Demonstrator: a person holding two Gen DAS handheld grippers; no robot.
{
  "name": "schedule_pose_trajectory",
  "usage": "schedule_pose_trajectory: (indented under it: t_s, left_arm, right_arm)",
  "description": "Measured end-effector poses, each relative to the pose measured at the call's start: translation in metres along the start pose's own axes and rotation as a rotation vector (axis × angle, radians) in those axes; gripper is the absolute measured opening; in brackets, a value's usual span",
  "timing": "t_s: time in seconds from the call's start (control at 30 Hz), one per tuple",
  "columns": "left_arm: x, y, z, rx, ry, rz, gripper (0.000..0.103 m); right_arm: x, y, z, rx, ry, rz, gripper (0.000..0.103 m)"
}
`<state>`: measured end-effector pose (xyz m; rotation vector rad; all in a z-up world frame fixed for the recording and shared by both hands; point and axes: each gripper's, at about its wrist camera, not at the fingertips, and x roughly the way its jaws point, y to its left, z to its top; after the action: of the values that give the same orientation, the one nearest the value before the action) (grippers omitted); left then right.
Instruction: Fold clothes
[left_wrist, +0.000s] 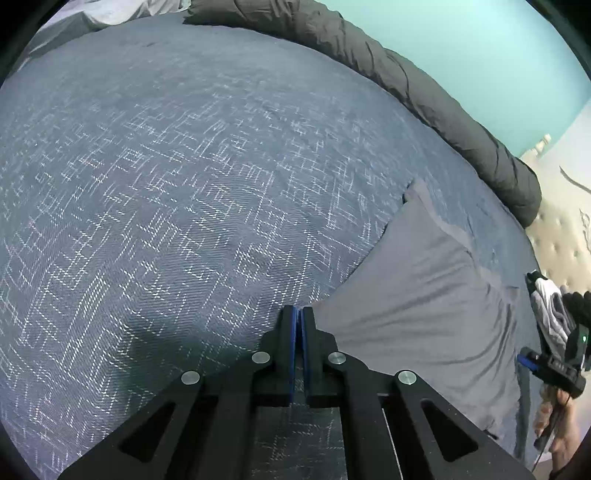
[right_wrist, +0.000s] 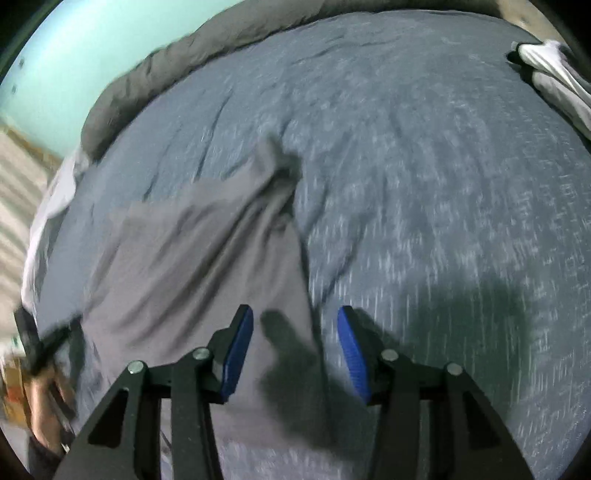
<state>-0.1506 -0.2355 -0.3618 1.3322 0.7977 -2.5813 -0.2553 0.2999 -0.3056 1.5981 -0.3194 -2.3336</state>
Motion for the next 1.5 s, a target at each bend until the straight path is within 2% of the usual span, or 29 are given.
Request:
schedule_pose_trajectory:
  t_s: [0.03, 0.1, 0.23, 0.3, 0.53, 0.7, 0.73, 0.83, 0.9, 0.97, 1.2, 1.27, 1.3, 1.4, 1.5]
  left_arm:
    - [0.001, -0.001, 0.001, 0.004, 0.001, 0.001, 0.003]
    - [0.002, -0.004, 0.003, 0.004, 0.002, 0.001, 0.003]
    - [-0.003, -0.007, 0.003, 0.003, 0.005, -0.006, 0.003]
    - [-0.008, -0.011, 0.001, 0.010, 0.008, -0.009, 0.003]
    - [-0.010, -0.031, -0.001, 0.026, 0.021, -0.005, 0.003]
    - [-0.011, -0.042, -0.006, 0.033, 0.032, -0.001, 0.003]
    - [-0.018, -0.044, -0.014, 0.031, 0.032, -0.003, 0.003]
    - [-0.020, -0.048, -0.011, 0.019, 0.032, -0.003, 0.003]
    - [-0.015, -0.055, -0.003, 0.025, 0.028, -0.008, 0.003]
    - [-0.006, -0.064, 0.007, 0.038, 0.023, -0.017, 0.006]
    - [0.027, -0.095, 0.044, 0.083, 0.006, -0.047, 0.019]
    - [0.036, -0.103, 0.054, 0.095, 0.002, -0.056, 0.030]
    - [0.040, -0.108, 0.060, 0.102, -0.001, -0.060, 0.032]
    - [0.056, -0.121, 0.076, 0.123, -0.003, -0.074, 0.034]
    - [0.087, -0.136, 0.096, 0.158, 0.036, -0.091, 0.036]
  right_arm:
    - [0.003, -0.001, -0.004, -0.005, 0.013, -0.009, 0.031]
    - [0.003, -0.006, -0.008, 0.011, 0.011, 0.003, 0.002]
    - [-0.015, -0.019, -0.012, 0.064, -0.062, 0.037, 0.001]
    - [-0.024, -0.026, -0.012, 0.077, -0.093, 0.024, 0.000]
    - [-0.015, -0.034, -0.004, 0.121, -0.075, -0.048, 0.000]
    - [-0.006, -0.032, -0.003, 0.136, -0.044, -0.025, 0.001]
    - [-0.006, -0.031, 0.000, 0.130, -0.047, -0.018, 0.001]
    - [-0.015, -0.024, 0.011, 0.086, -0.094, -0.046, 0.006]
    - [-0.020, -0.018, 0.024, 0.061, -0.132, -0.019, 0.023]
    - [-0.018, -0.013, 0.038, 0.031, -0.150, -0.001, 0.031]
    - [0.000, -0.006, 0.061, -0.036, -0.158, 0.021, 0.031]
    - [0.014, 0.004, 0.071, -0.052, -0.155, 0.027, 0.031]
    - [0.021, 0.010, 0.080, -0.061, -0.153, 0.027, 0.031]
    - [0.023, 0.008, 0.086, -0.100, -0.154, 0.032, 0.033]
    - [0.028, 0.010, 0.092, -0.139, -0.146, 0.032, 0.034]
